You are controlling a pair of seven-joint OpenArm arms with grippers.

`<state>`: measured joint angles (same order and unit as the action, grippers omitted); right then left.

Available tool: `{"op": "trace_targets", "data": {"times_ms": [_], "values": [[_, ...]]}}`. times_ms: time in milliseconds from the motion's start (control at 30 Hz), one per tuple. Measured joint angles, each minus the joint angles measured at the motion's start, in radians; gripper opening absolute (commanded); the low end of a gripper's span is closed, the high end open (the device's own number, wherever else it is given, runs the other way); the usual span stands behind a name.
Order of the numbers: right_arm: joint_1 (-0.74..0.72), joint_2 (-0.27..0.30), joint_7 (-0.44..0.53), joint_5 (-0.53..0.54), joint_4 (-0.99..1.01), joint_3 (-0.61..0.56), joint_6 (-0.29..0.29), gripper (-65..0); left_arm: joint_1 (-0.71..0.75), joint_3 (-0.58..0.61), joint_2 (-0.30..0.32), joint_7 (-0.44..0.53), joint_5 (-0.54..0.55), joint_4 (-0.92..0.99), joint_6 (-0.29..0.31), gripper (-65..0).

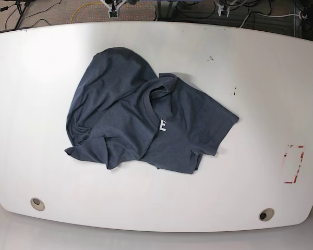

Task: Layout the t-shirt on the table in an organized manner, then fold the t-shirt properly

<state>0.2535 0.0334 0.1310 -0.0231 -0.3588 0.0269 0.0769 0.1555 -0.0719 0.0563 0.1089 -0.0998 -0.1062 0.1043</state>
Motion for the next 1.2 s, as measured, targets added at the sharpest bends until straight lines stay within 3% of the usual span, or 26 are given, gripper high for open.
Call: {"op": "trace_targets", "data": {"times_ms": [67, 133, 267, 733, 767, 800, 867, 967, 1033, 1133, 1200], "values": [[0.064, 0.000, -0.004, -0.023, -0.090, 0.002, -0.008, -53.9, 0.071, 0.000, 0.000, -0.034, -0.005, -0.103, 0.000, -56.8], [0.102, 0.001, 0.134, -0.021, -0.152, 0.005, -0.002, -53.9, 0.111, 0.001, 0.003, 0.077, 0.005, -0.170, 0.009, -56.8], [0.136, 0.011, 0.070, -0.025, -0.178, 0.006, -0.004, -54.1, 0.158, 0.001, 0.015, 0.003, 0.003, -0.210, 0.000, -56.6], [0.229, 0.044, 0.138, -0.023, -0.341, 0.004, 0.001, -54.2, 0.294, 0.008, 0.031, 0.045, 0.003, -0.451, -0.001, -56.0], [0.256, 0.047, 0.138, -0.022, -0.359, 0.004, 0.002, -54.3, 0.328, 0.008, 0.032, 0.046, 0.004, -0.472, -0.001, -56.0], [0.295, 0.051, 0.080, -0.030, -0.452, 0.004, -0.008, -54.3, 0.374, 0.014, 0.033, -0.003, -0.003, -0.577, -0.006, -56.0], [0.346, 0.062, 0.163, -0.022, -0.511, 0.005, -0.006, -54.4, 0.429, 0.016, 0.036, 0.088, 0.002, -0.637, -0.005, -56.0], [0.396, 0.073, 0.089, -0.023, -0.555, 0.007, -0.014, -54.4, 0.482, 0.016, 0.037, 0.006, -0.002, -0.668, -0.007, -56.1], [0.415, 0.077, 0.101, -0.023, -0.607, 0.006, -0.017, -54.2, 0.500, 0.016, 0.036, 0.030, -0.005, -0.701, -0.003, -57.5], [0.362, 0.043, 0.011, -0.007, -0.550, 0.006, -0.042, -54.2, 0.449, 0.013, 0.035, -0.048, -0.002, -0.676, 0.003, -57.5], [0.352, 0.021, 0.019, -0.009, -0.549, 0.005, -0.026, -54.2, 0.426, 0.013, 0.032, -0.018, -0.001, -0.674, 0.003, -57.5]]}}
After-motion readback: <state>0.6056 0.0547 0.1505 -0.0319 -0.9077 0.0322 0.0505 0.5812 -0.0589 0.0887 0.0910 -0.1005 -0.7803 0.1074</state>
